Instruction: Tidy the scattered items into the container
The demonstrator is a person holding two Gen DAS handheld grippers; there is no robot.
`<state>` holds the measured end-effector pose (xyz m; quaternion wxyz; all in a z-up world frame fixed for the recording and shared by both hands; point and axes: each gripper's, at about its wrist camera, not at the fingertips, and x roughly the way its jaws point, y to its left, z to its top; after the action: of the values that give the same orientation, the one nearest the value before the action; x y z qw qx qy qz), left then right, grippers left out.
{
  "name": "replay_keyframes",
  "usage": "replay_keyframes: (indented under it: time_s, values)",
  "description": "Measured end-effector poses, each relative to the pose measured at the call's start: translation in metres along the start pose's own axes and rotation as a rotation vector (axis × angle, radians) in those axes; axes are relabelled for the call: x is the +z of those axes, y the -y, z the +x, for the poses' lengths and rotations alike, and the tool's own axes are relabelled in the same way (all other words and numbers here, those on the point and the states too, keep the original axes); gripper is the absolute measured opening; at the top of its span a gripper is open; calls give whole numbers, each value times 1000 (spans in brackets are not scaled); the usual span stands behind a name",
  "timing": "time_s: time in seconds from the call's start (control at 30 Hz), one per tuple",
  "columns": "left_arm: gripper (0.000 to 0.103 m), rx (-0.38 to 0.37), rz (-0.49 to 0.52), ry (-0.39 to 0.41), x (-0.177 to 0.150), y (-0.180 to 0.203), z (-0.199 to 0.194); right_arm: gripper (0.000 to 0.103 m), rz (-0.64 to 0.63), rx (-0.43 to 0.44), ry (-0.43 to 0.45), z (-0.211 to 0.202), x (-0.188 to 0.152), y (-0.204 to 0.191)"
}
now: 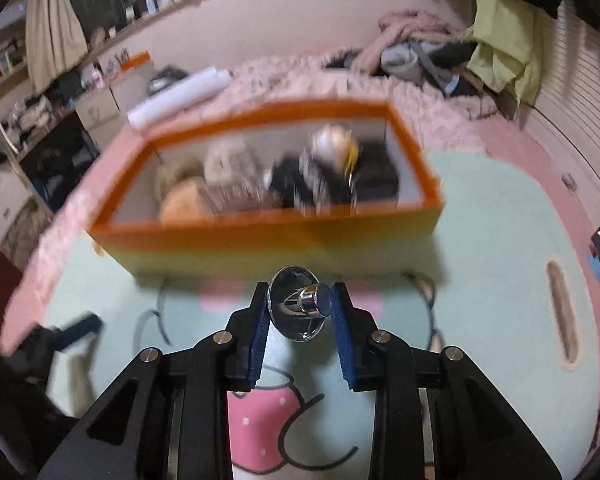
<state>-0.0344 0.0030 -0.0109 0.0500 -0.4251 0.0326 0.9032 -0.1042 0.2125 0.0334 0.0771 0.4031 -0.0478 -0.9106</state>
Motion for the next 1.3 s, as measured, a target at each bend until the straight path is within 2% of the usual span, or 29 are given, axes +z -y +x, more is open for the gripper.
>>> replay_keyframes:
  time_s: [0.17,0.33,0.4,0.43,0.5,0.63,0.73,0.83,1.0,1.2,1.23,1.27,1.3]
  values:
    - [103,0,0,0,0,0,0,32,-7,6,97,-29,53,-10]
    - [103,-1,0,0,0,0,0,32,-19,-20,77,1,92,-27]
    - [103,-1,-1,0,0,0,0,47,21,26,-11,31,101,-22]
    - [103,-1,-1,1,0,0,0,59,57,52,-71,47,103,-17]
    - [103,-1,-1,1,0,0,0,59,127,75,-97,61,103,-7]
    - [103,1,-1,0,0,0,0,60,154,40,-30,41,92,1]
    - [103,0,-1,0,0,-1,0,60,116,54,-13,18,77,2]
    - [103,0,-1,0,0,-1,0,60,58,21,-5,-2,53,-2]
    - [103,-1,-1,0,0,-2,0,61,1,-12,-39,-16,-5,-3]
    - [103,0,-1,1,0,-2,1,61,-28,-102,-83,1,-53,6]
    - [103,1,1,0,0,-2,0,64,-21,-110,-101,8,-57,11]
    - [103,2,1,0,-1,-2,0,84,-25,-141,-89,13,-59,14]
    - [103,2,1,0,-1,-2,-1,95,-22,-161,-97,18,-60,16]
